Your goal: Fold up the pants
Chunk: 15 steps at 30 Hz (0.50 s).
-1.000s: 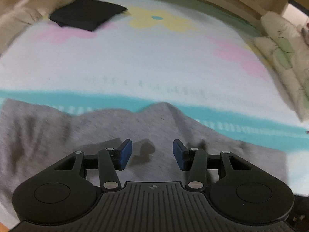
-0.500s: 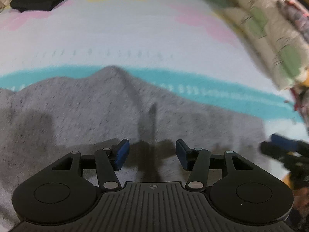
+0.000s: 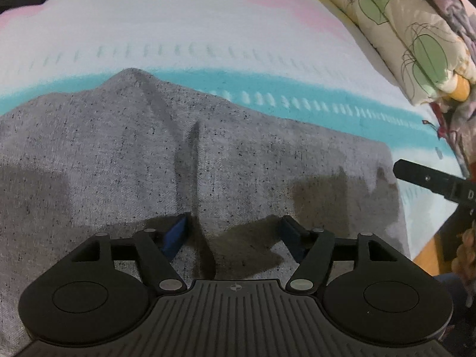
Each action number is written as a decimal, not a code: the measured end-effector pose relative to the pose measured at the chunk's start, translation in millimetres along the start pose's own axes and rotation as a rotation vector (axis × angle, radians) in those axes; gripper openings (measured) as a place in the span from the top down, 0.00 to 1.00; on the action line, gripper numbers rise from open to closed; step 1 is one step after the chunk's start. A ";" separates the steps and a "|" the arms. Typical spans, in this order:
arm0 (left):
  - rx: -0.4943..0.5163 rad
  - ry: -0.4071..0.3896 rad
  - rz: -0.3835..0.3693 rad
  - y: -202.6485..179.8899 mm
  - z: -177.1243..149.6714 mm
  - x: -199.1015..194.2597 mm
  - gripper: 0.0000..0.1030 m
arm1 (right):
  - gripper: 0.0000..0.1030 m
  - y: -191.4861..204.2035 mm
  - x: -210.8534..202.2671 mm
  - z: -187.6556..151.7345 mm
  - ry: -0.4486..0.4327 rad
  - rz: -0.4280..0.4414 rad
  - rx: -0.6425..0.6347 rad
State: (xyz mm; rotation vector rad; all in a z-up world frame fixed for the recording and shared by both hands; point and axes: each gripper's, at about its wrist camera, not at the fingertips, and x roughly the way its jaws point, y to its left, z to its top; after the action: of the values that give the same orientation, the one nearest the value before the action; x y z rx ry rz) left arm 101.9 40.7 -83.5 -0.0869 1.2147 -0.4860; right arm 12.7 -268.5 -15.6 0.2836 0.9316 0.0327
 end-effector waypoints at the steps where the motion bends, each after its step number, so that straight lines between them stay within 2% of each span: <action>1: -0.003 -0.016 0.007 -1.3 -1.7 -2.0 0.76 | 0.37 -2.7 -0.1 0.8 0.000 0.000 0.012; 2: -0.006 -0.023 0.004 -4.7 -4.0 -3.7 0.80 | 0.37 -4.9 0.2 1.6 0.001 -0.003 0.019; 3: -0.003 -0.035 0.014 -6.6 -7.2 -9.7 0.88 | 0.37 -6.4 0.4 2.1 0.003 -0.007 0.022; 6: 0.009 -0.069 0.017 -12.4 -14.4 -32.2 0.89 | 0.37 -12.6 -0.3 2.7 0.008 -0.021 0.045; 9: -0.013 -0.052 0.013 -4.7 -25.9 -31.2 0.89 | 0.37 -16.5 1.6 2.0 0.032 -0.049 0.066; 14: 0.017 -0.070 0.074 -4.5 -21.0 -14.8 0.76 | 0.35 -7.9 24.7 -5.1 0.111 -0.099 0.017; 15: 0.019 -0.073 0.093 -6.5 -19.1 -16.7 0.68 | 0.31 -5.7 31.8 -7.6 0.133 -0.115 0.002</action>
State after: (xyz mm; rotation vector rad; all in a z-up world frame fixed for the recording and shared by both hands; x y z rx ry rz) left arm 78.1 45.3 -73.6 -0.0311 1.1375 -0.4100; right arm 25.2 -267.6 -46.3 0.2319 1.0788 -0.0555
